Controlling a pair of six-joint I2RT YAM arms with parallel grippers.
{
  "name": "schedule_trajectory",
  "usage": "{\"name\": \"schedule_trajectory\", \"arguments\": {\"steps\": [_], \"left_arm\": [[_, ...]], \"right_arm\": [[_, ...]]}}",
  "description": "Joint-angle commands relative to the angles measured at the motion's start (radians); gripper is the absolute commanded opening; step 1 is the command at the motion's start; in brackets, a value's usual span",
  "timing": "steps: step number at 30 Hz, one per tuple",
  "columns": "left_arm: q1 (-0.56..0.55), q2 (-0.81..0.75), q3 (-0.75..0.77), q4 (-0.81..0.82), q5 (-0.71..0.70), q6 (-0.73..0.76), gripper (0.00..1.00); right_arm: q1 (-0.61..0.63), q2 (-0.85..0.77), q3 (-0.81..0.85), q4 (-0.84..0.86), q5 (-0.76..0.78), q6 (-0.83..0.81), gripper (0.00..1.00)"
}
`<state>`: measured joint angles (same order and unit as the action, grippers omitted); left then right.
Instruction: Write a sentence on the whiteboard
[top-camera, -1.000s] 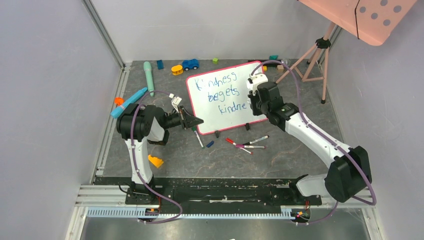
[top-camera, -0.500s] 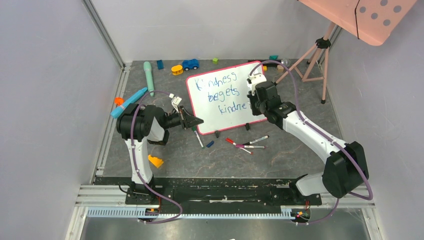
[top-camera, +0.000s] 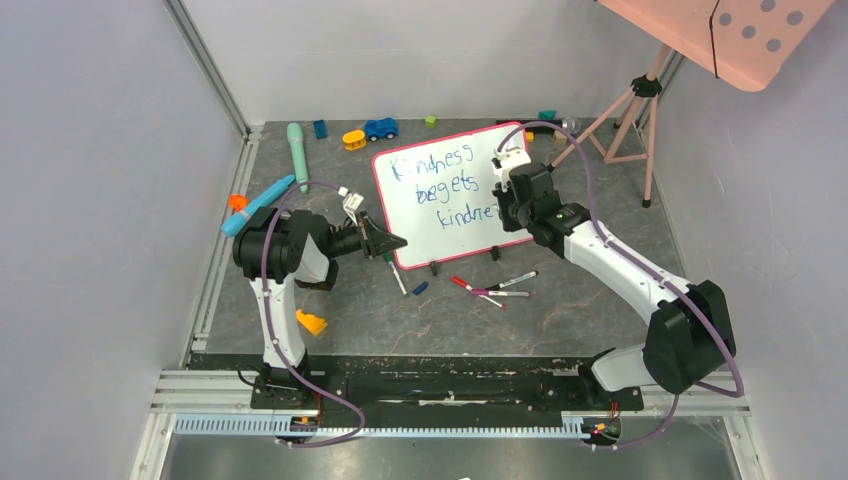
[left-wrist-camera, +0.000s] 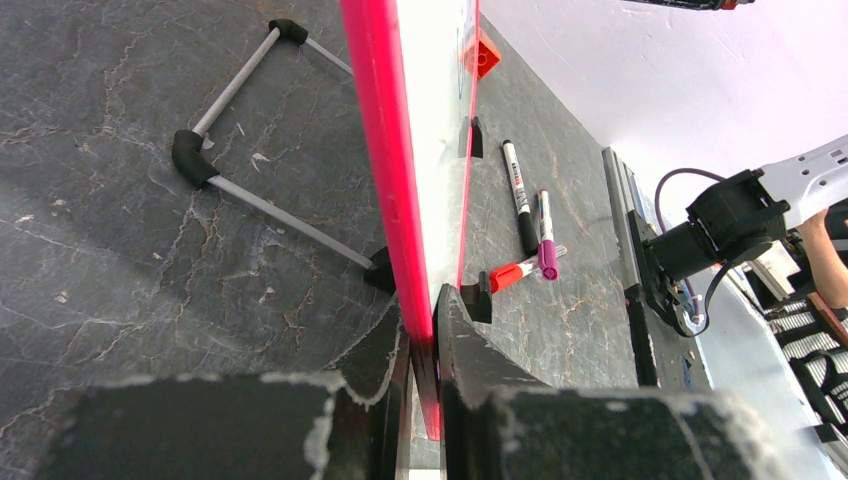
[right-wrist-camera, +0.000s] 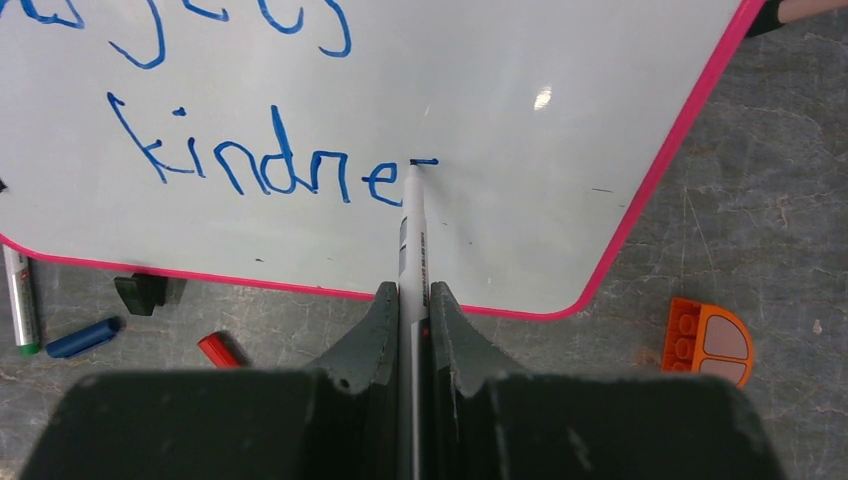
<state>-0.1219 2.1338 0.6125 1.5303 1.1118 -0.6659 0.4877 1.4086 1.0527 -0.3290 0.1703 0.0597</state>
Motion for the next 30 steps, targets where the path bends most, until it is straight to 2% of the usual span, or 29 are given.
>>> {"name": "schedule_trajectory", "arguments": {"steps": [1,18,30], "left_arm": [[0.022,0.056,0.000,0.027,-0.101,0.147,0.05],[0.022,0.055,0.000,0.027,-0.101,0.148,0.05],[0.022,0.054,0.001,0.027,-0.101,0.147,0.05]], "right_arm": [[-0.003,-0.001,0.007,0.054,-0.049,0.008,0.00],[-0.007,-0.029,-0.022,-0.005,0.087,0.025,0.00],[-0.010,-0.041,-0.065,-0.011,0.014,0.030,0.00]]}}
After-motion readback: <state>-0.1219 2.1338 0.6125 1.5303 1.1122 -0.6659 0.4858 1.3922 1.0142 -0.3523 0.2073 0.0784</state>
